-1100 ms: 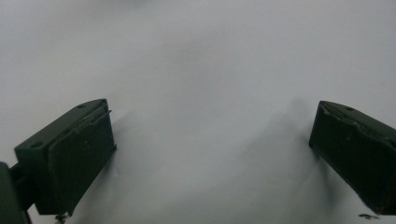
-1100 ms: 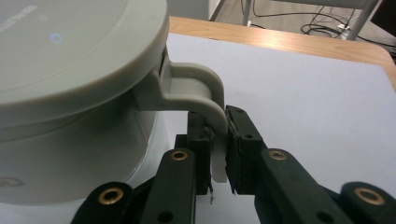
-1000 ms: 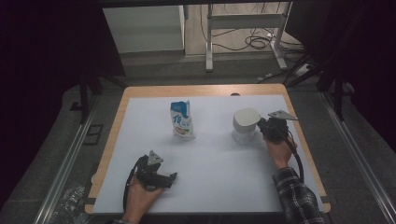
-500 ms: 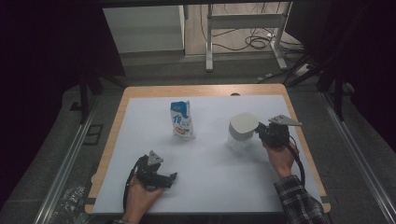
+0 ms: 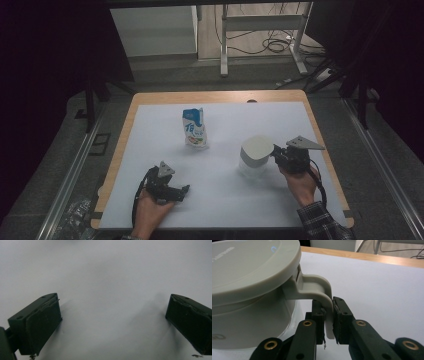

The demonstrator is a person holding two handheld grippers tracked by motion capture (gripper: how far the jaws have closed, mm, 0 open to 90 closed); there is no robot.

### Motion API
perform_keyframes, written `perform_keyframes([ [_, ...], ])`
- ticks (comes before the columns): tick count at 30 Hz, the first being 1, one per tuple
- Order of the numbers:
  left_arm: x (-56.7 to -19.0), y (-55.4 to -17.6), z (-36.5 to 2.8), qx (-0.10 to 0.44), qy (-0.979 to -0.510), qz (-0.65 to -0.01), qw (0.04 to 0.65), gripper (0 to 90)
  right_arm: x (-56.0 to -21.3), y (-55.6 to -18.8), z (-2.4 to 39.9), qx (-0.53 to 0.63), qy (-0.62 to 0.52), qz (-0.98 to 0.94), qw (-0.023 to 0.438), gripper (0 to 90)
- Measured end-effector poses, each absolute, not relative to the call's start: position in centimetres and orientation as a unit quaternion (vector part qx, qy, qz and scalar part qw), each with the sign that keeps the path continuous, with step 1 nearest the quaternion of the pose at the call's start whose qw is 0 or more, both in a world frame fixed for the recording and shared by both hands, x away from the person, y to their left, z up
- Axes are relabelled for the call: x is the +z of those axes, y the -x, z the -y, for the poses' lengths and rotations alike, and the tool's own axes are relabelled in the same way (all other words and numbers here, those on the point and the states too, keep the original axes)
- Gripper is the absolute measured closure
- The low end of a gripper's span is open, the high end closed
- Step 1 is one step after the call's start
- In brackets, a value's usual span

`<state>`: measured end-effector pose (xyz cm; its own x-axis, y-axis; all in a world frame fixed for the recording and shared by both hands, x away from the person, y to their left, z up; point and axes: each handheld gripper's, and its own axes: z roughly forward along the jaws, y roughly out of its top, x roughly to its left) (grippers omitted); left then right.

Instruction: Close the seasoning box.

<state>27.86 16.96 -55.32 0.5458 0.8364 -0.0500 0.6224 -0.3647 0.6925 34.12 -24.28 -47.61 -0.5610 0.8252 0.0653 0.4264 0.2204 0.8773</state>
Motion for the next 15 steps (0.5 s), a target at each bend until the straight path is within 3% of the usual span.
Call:
perform_keyframes([
  [15,-55.3,-27.9,-16.9,0.158,-0.81,-0.451,0.341,0.2,-49.9,-32.4,23.5,0.448,-0.412,-0.765,0.212,79.7],
])
